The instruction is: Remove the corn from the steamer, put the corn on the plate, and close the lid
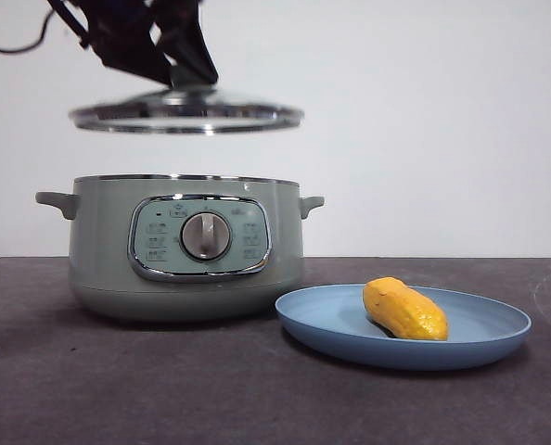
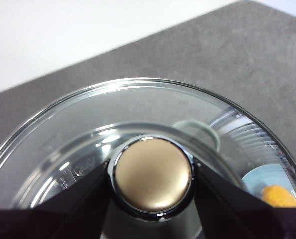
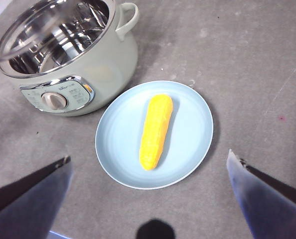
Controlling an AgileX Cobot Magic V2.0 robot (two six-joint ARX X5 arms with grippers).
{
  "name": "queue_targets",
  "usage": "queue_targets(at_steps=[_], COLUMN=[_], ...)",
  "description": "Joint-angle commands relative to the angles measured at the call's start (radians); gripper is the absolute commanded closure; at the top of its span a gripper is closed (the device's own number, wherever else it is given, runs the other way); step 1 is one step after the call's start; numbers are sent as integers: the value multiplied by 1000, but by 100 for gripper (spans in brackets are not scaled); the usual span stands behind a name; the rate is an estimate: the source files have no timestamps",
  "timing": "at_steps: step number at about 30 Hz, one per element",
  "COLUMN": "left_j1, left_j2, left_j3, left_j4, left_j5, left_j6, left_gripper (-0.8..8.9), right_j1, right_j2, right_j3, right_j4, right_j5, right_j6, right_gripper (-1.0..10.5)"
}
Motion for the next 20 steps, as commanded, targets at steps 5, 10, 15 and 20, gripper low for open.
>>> queue_targets(at_steps=[5,10,15,20], left_j1=[7,15,21,25], left_j2=[42,74,92,99], left_j3=[8,8,8,8], left_j4=[61,66,60,56], left_j5=[-24,-24,-24,-22], left_j6=[47,57,68,68], left_gripper=[822,822,822,822], right_j1=[3,3,3,3], right_j2=[-2,-2,-2,-2], right_j3=[-5,-5,-5,-5], right_j4=[5,5,5,5], right_j5=[0,0,0,0], right_j6=[-7,-8,-8,-8], right_gripper=[380,380,380,380])
